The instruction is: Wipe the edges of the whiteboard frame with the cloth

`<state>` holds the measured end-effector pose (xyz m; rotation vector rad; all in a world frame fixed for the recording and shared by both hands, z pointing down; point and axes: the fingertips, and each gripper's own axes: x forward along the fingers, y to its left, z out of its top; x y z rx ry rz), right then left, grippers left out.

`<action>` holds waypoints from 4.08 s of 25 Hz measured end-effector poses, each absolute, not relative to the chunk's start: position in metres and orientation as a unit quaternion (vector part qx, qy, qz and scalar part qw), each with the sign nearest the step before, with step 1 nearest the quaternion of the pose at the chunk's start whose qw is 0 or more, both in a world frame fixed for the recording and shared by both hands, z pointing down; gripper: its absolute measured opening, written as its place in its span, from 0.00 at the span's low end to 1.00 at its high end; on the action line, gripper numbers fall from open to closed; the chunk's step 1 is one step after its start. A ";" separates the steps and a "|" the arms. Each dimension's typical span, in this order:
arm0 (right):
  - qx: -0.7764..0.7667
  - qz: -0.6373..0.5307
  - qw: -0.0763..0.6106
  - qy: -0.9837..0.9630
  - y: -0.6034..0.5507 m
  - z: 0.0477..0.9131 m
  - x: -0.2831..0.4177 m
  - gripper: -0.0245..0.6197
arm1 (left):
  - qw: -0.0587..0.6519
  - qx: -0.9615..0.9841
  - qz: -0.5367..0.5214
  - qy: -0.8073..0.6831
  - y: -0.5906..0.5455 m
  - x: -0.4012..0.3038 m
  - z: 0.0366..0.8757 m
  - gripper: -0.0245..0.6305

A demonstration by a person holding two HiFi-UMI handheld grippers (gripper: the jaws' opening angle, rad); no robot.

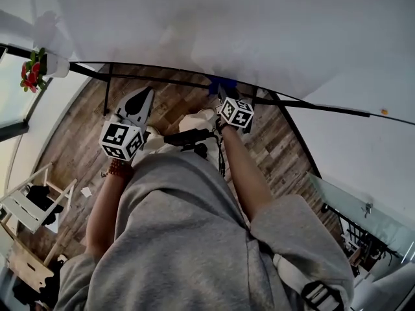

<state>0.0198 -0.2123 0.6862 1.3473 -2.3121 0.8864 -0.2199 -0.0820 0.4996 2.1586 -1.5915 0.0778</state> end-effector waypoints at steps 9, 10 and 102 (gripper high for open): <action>0.455 0.308 0.160 -0.820 -0.208 0.687 -0.016 0.21 | 0.222 0.781 0.032 -0.583 -0.064 -0.239 0.501 0.05; 0.455 0.308 0.159 -0.820 -0.207 0.687 -0.020 0.21 | 0.223 0.779 0.031 -0.586 -0.062 -0.243 0.501 0.05; 0.375 0.389 0.116 -0.834 -0.177 0.681 -0.206 0.20 | 0.249 0.661 -0.017 -0.708 0.058 -0.368 0.513 0.05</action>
